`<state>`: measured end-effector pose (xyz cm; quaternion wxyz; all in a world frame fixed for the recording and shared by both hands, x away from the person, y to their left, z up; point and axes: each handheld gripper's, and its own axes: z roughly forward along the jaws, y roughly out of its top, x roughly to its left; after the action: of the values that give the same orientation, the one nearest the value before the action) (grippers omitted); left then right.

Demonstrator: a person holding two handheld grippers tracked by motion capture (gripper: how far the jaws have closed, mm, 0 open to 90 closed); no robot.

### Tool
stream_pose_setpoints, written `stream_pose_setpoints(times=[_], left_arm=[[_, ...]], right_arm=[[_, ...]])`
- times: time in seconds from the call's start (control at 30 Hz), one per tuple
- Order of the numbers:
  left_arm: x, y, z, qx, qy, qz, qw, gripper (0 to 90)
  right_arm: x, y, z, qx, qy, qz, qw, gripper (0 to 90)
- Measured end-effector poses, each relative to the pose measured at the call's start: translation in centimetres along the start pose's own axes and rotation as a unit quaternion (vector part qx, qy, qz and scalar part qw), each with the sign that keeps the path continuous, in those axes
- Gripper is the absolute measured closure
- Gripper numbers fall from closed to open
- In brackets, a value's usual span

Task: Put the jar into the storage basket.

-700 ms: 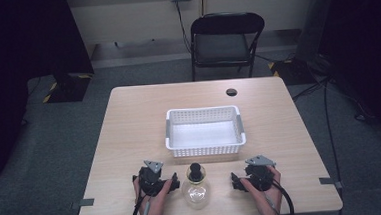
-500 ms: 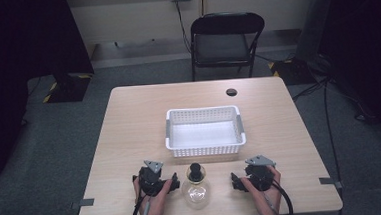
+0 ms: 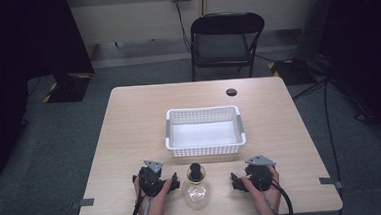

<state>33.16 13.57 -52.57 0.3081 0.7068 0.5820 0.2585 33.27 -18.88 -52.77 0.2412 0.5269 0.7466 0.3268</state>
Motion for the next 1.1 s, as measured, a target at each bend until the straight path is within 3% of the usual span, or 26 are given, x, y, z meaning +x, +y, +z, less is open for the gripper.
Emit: stream_pose_setpoints(times=[0.17,0.27,0.73,1.1], left_arm=[[0.0,0.0,0.0,-0.006,0.008,0.004,0.9999,2.0],[0.1,0.2,-0.2,-0.015,0.019,-0.006,0.9997,2.7],[1.0,0.0,-2.1,-0.053,0.009,-0.033,0.998,2.8],[0.9,-0.2,-4.2,-0.089,0.0,-0.039,0.9953,2.8]], right_arm=[[0.0,0.0,0.0,0.0,0.0,0.0,1.0,0.7],[0.0,0.0,0.0,0.0,0.0,0.0,1.0,0.7],[0.0,0.0,0.0,0.0,0.0,0.0,1.0,0.7],[0.0,0.0,0.0,0.0,0.0,0.0,1.0,0.7]])
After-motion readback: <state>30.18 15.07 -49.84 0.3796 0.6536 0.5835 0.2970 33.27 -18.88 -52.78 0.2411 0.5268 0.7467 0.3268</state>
